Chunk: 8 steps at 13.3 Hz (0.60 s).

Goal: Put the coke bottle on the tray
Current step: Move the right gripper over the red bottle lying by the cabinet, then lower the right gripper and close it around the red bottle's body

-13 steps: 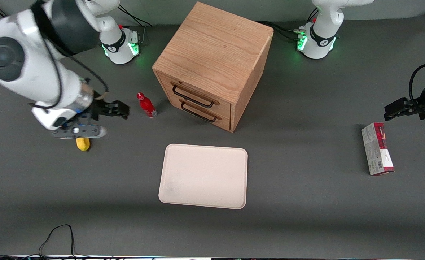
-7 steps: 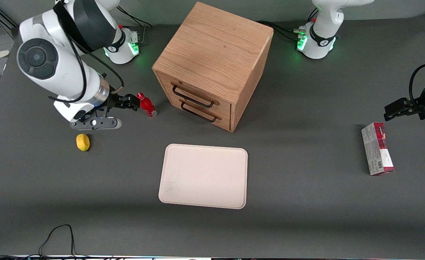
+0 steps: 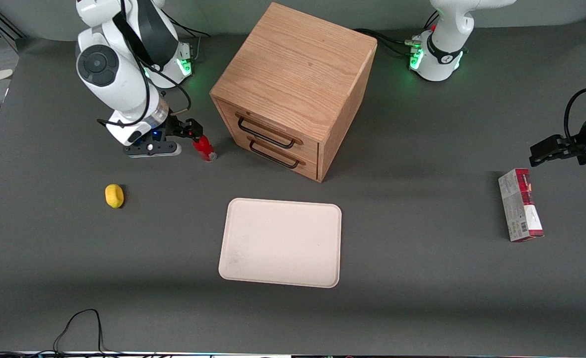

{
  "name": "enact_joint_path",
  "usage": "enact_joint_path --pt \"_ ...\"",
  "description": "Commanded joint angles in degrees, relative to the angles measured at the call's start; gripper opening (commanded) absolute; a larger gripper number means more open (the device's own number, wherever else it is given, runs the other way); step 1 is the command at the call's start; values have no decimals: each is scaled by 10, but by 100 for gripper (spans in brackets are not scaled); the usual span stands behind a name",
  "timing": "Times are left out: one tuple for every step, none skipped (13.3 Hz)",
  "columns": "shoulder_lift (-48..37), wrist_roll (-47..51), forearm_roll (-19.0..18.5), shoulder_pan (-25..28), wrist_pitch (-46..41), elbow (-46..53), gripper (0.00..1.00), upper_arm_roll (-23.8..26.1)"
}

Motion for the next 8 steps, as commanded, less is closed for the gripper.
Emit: enact_joint_path --pt "-26 5 2 18 58 -68 100 -3" --pt "-27 7 2 20 74 -86 100 -3" --pt "-26 9 2 20 92 -101 100 -3" --pt "-26 9 2 20 107 -116 100 -3" --pt "-28 9 2 20 130 -137 100 -2" --pt "-34 9 3 21 147 -158 100 -2" --pt "-37 9 3 21 153 -169 100 -2" --pt "-42 10 3 21 153 -177 100 -2"
